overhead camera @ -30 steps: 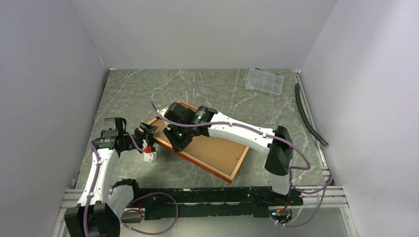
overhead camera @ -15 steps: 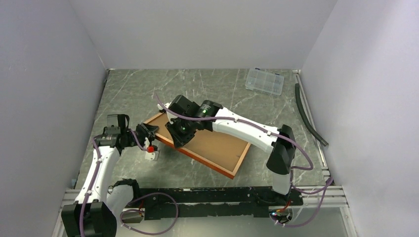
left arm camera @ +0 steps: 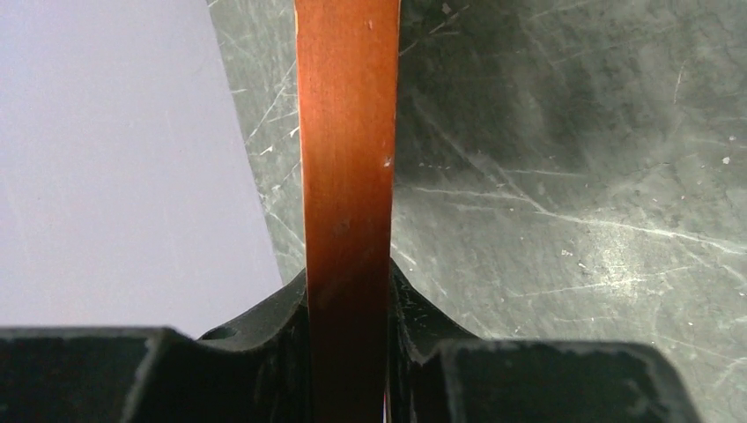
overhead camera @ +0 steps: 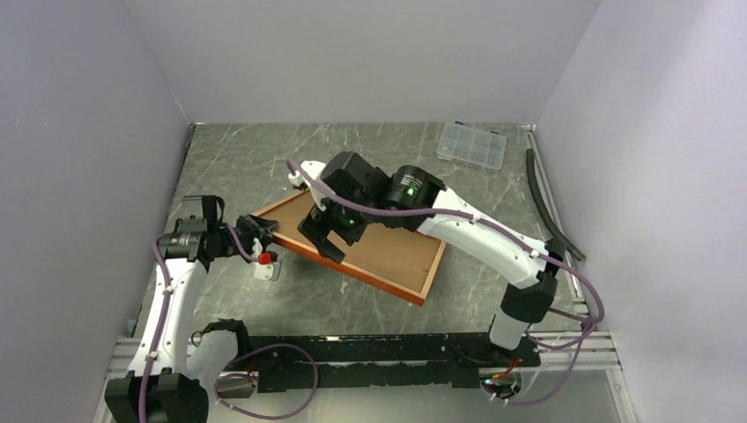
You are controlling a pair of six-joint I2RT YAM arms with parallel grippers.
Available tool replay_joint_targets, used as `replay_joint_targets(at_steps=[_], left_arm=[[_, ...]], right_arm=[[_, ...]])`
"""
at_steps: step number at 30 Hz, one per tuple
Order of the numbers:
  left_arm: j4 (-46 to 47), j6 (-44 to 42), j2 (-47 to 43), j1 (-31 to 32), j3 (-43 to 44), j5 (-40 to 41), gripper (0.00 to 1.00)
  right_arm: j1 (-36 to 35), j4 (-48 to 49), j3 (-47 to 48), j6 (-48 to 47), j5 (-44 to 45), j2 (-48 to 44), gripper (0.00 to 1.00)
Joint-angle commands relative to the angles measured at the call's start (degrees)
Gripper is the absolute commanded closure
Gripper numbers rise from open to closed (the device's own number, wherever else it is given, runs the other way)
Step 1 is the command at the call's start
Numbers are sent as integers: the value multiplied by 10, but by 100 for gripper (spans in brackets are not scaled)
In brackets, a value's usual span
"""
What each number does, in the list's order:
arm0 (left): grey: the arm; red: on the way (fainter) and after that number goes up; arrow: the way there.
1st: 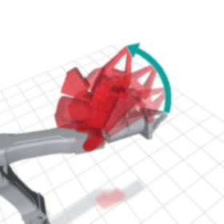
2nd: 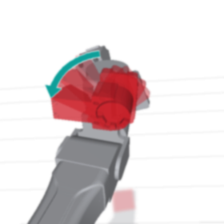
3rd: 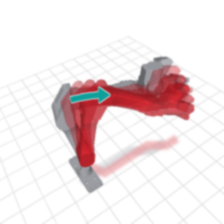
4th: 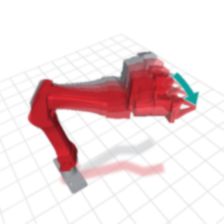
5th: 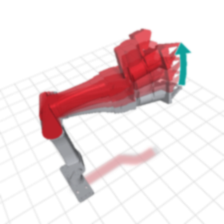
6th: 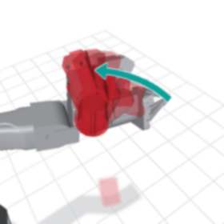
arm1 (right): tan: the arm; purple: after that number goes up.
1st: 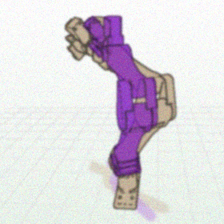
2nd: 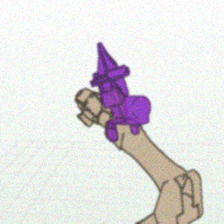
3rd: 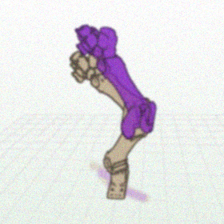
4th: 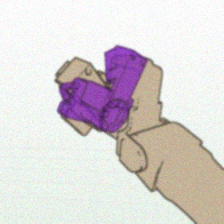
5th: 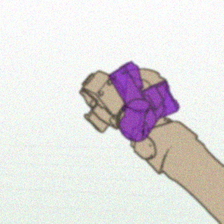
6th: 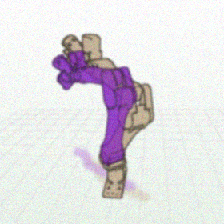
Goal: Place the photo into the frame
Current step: Turn over the photo frame at the center of the board.
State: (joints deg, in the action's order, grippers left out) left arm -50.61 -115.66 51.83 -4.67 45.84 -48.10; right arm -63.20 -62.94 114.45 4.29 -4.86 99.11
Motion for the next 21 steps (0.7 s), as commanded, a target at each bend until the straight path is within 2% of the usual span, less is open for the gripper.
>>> replay_joint_targets(at_steps=[1,11,17,20,21], left_arm=[[-39,60,-15,-1,58,-19,97],[-45,79,-43,0,61,-32,97],[-35,100,-47,0,62,-30,97],[-21,126,-50,-1,65,-30,97],[-19,136,-49,0,67,-31,97]], right_arm=[[-51,-47,-19,-71,121,-10,5],[-71,75,-150,-100,208,-51,11],[-71,153,-183,-118,188,-73,16],[-72,161,-188,-117,207,-65,21],[-72,159,-186,-114,219,-58,28]])
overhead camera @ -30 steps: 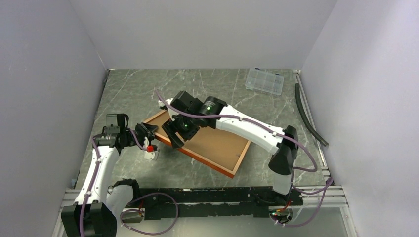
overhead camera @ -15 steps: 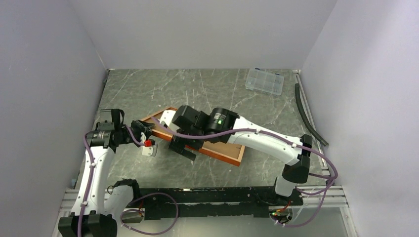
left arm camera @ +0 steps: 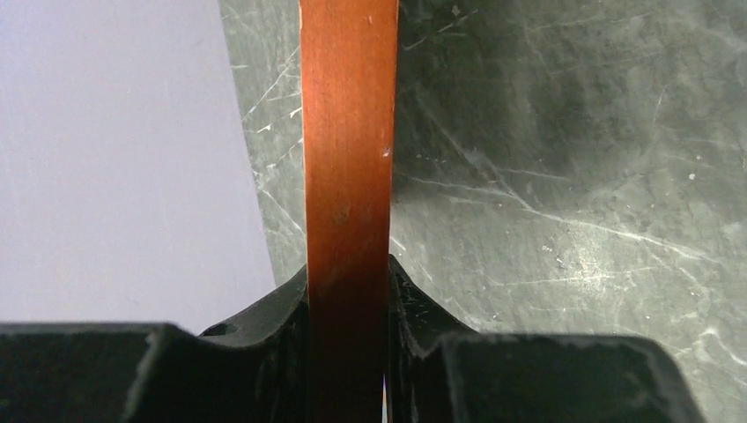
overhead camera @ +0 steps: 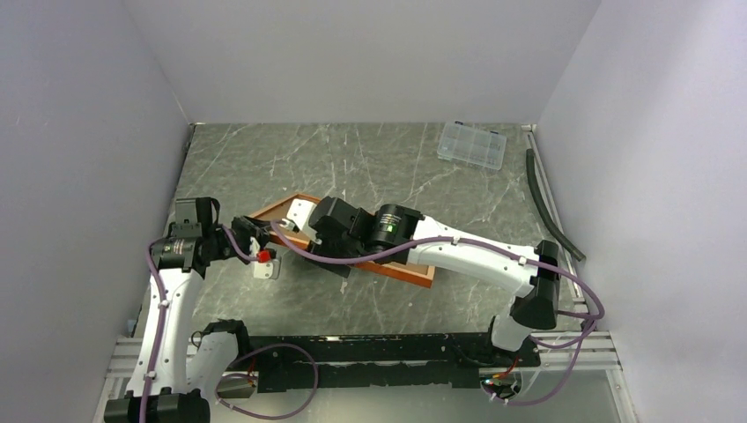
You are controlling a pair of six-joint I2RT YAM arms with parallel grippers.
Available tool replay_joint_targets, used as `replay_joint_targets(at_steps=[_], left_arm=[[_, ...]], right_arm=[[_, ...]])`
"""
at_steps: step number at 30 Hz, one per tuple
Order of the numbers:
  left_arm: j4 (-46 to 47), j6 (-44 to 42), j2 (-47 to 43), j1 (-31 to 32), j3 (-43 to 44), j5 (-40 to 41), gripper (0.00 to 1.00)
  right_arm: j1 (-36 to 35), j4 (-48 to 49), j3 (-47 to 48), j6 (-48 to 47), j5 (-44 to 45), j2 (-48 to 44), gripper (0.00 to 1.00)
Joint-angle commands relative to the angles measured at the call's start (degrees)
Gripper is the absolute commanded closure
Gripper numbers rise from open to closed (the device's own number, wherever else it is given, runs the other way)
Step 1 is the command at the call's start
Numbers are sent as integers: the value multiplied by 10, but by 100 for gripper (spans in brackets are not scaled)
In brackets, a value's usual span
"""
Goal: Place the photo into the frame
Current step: Turn over the photo frame at the center of the board.
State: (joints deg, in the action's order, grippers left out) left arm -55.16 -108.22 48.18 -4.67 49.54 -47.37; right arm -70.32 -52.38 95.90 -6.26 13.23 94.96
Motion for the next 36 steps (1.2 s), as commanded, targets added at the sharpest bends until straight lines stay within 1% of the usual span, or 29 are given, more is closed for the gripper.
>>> replay_joint_targets(at_steps=[1,2,3,5,6,7,9,11,13,14,15,16,19,21,22,24,26,28,29,31,34,36], left_arm=[[28,67,-11,0,33,-38,97],[28,75,-10,-1,34,-36,97],[31,83,-11,-1,35,-35,96],[47,103,-17,-1,34,-40,88],[57,117,-21,0,34,-45,82],[71,137,-27,0,34,-52,74],[106,181,-34,0,37,-62,57],[121,220,-34,0,46,-62,36],[128,271,-29,-1,66,-58,26],[130,297,-25,-1,76,-53,19],[137,329,-23,-1,85,-50,9],[149,372,-21,-1,95,-49,6],[173,479,-19,-1,130,-54,6],[199,577,-19,-1,151,-48,6],[205,608,-16,-1,162,-42,6],[191,658,7,-1,198,-26,6],[147,717,48,-2,253,-5,6],[56,742,95,-6,315,-9,6],[28,748,110,-8,338,-21,6],[10,765,122,-13,351,-35,6],[16,783,122,-20,332,-35,6],[-4,784,136,-25,333,-39,6]], right_arm=[[-1,51,3,-4,52,-11,37],[0,47,9,1,66,-5,46],[2,48,12,8,75,-2,53],[9,60,12,20,77,-7,61],[13,65,14,27,69,-12,66],[20,73,16,33,58,-18,69],[29,85,24,46,38,-30,72],[41,78,49,60,9,-30,74],[52,58,86,81,-10,-22,76],[57,47,105,92,-17,-12,76],[63,36,126,102,-25,-6,76],[70,29,140,115,-33,-2,76],[107,27,176,157,-84,5,76],[142,24,200,185,-125,14,76],[164,21,213,201,-152,21,76],[221,28,225,239,-212,32,77],[275,44,221,281,-283,42,77],[320,60,207,315,-345,55,79],[334,66,198,321,-356,59,79],[358,80,171,324,-367,60,79],[390,111,117,329,-379,44,79],[407,117,92,319,-359,33,78]])
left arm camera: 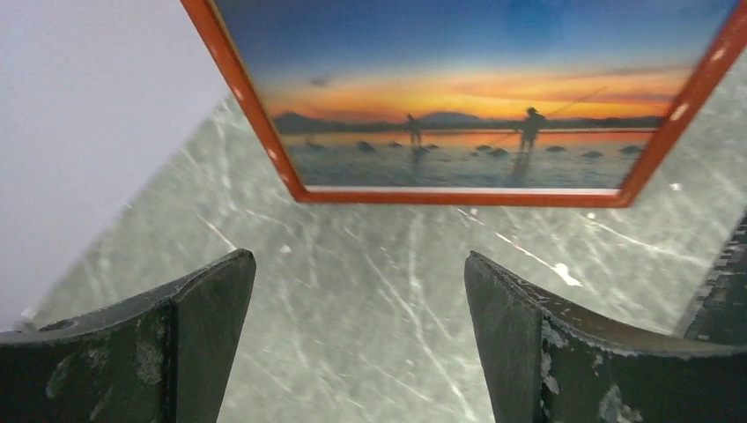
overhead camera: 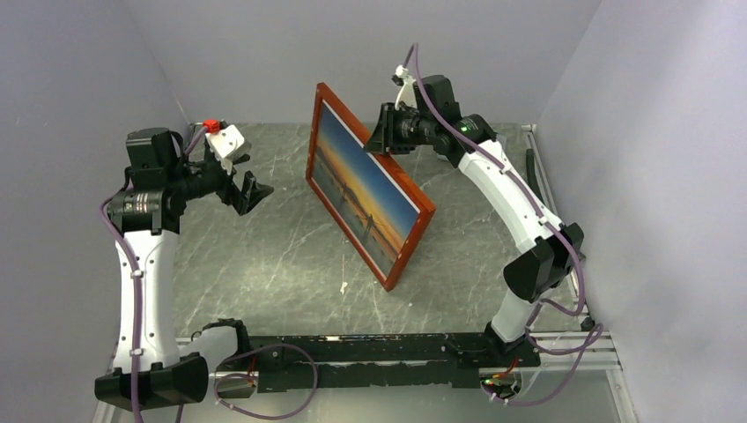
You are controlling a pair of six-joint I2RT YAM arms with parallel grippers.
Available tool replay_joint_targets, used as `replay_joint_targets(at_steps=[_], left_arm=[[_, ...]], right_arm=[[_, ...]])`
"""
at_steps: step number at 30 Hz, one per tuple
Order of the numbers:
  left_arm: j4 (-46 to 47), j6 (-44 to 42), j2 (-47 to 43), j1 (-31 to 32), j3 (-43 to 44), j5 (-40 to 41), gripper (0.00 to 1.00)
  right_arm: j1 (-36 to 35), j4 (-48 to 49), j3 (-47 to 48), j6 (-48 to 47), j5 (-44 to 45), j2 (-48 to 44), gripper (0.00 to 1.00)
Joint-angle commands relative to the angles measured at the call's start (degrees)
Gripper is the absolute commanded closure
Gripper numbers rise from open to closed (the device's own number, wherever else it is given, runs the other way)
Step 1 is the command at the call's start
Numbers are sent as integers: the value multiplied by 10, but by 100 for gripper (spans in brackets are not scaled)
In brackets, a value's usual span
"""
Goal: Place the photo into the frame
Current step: Turn over the photo frame at the center of the board.
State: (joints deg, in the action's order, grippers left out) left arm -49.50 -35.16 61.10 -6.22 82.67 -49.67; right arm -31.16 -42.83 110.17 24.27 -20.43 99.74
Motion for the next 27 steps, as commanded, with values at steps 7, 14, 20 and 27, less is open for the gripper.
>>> replay_joint_targets(at_steps=[7,14,20,27], left_arm=[[-138,60,79,-53,27,-43,6],[-145,31,88,-82,-15,-32,6],[-144,9,90,-87,-54,-11,6],[-145,38,129,-89,-58,44,6]], right_arm=[[41,53,-157,-28,77,-51,78],[63,161,-321,-6,78,-85,82],[67,267,-445,30,100,-105,84],[69,408,-571,93,146,-89,75]])
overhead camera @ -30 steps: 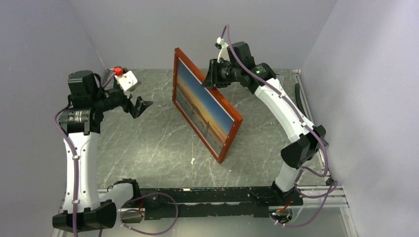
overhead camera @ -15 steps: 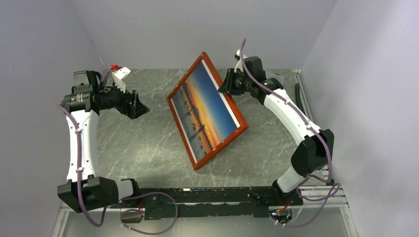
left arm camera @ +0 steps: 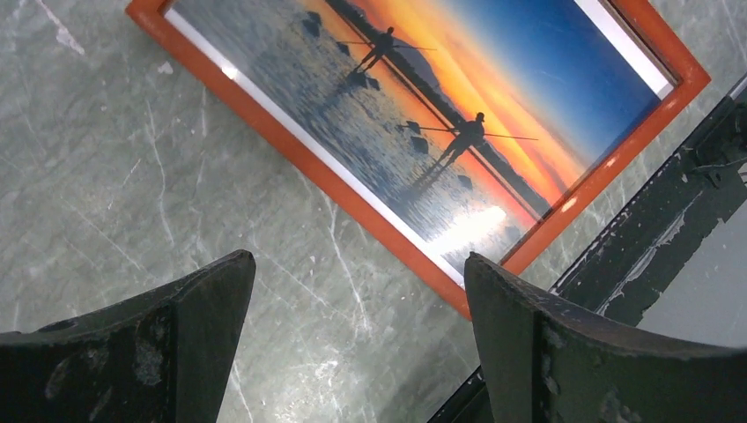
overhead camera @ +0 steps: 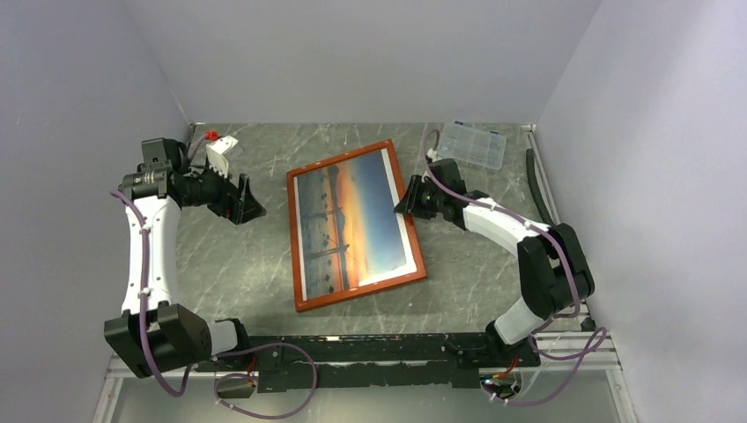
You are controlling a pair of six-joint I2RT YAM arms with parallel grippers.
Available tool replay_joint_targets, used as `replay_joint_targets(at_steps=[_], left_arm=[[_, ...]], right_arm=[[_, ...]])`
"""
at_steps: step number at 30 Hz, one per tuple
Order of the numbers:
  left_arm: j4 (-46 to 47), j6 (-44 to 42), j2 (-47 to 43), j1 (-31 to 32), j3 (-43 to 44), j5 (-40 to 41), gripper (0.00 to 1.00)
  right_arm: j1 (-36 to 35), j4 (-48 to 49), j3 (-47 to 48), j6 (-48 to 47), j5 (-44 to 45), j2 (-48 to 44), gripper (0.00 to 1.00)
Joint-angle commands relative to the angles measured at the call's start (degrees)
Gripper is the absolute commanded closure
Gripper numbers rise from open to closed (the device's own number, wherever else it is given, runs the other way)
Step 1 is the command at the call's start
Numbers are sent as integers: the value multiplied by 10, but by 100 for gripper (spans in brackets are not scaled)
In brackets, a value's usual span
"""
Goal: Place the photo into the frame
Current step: Turn over the photo frame at the center of the board, then reset both arms
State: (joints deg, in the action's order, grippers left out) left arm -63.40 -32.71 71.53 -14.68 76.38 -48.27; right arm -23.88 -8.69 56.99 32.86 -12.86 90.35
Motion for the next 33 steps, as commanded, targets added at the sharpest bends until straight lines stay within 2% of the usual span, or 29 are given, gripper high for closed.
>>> replay_joint_targets(at_steps=[1,4,11,16,18,23,26,30,32,33], left_arm=[[-9,16,32,-5,8,35,6],[15,41,39,-9,-4,43,6],[114,97,46,-10,-67,49,6],[141,110,74,-10,-81,47,6],[167,123,81,-10,-93,54,6],[289,187,90,-9,-147,91,6],[374,233,101,-9,-182,127,6],[468,266,123,-9,-219,169,6],[523,275,137,-9,-242,174,6],[558,282,146,-9,-256,171,6]], right_arm=[[-3,79,-48,11,74,7,73],[-3,108,-67,16,86,10,64],[-1,110,-77,4,122,17,24],[3,90,-65,-1,156,3,13],[7,67,-66,1,191,-17,2],[57,48,-100,12,263,-98,0],[68,5,-101,-11,413,-132,0],[79,29,-129,-79,549,-129,0],[119,12,-120,-67,543,-117,0],[144,13,-119,-56,506,-116,0]])
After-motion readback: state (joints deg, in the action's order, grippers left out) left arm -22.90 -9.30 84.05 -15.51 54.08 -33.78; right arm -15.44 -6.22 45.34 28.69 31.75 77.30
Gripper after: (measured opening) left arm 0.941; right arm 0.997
